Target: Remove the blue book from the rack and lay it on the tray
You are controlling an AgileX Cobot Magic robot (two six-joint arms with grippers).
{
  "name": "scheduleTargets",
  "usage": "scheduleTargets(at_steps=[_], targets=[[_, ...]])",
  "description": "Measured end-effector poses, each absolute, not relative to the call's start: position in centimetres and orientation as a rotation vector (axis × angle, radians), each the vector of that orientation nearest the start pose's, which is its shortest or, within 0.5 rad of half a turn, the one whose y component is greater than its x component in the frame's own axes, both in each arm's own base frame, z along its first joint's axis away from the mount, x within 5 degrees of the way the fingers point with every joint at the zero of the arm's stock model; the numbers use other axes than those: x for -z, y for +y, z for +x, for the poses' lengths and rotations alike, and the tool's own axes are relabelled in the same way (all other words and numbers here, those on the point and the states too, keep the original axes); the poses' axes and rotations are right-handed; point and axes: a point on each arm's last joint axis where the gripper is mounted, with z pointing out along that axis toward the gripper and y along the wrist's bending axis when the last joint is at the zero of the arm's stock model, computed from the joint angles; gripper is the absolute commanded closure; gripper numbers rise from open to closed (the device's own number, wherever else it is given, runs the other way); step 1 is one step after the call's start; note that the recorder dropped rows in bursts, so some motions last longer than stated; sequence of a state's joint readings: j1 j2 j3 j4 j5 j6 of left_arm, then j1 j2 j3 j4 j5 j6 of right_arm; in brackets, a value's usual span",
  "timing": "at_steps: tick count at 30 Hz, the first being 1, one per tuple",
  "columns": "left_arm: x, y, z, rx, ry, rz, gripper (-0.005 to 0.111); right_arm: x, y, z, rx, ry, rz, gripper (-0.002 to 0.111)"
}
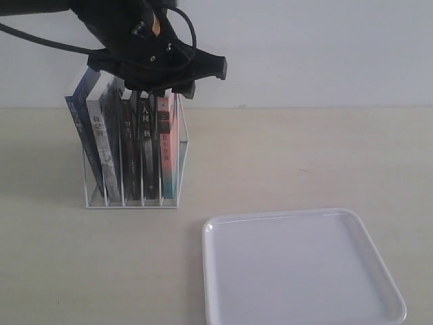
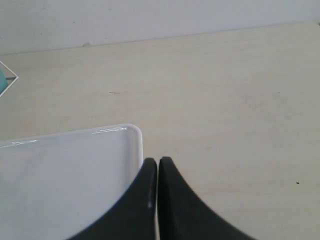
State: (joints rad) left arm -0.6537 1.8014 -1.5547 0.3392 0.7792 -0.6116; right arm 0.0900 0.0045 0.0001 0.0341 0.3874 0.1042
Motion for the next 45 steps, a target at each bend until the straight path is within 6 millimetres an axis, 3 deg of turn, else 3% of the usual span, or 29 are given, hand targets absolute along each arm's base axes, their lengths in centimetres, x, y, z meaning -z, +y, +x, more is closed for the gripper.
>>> scheduleTargets(at_steps=[6,28,37,45], targets=[[-30.1,-22.2,34.1,0.139,2.452,0.213,0.063,-17.8,0.6,5.2,-0.167,1.879,0.034,0.108],[-31.1,-21.9,33.8,0.153,2.432,0.205,0.063,-17.8,0.6,5.2,-0.167,1.879,0.034,0.108],[-28.9,-22.4,34.4,0.111,2.489,0.215,0.063,-17.8,0.6,5.2,-0.167,1.879,0.034,0.108],[-28.6,-22.5,34.6,0.112,2.491,0.215,0.065,-17.8,0.6,5.2,-0.167,1.879,0.034,0.108]])
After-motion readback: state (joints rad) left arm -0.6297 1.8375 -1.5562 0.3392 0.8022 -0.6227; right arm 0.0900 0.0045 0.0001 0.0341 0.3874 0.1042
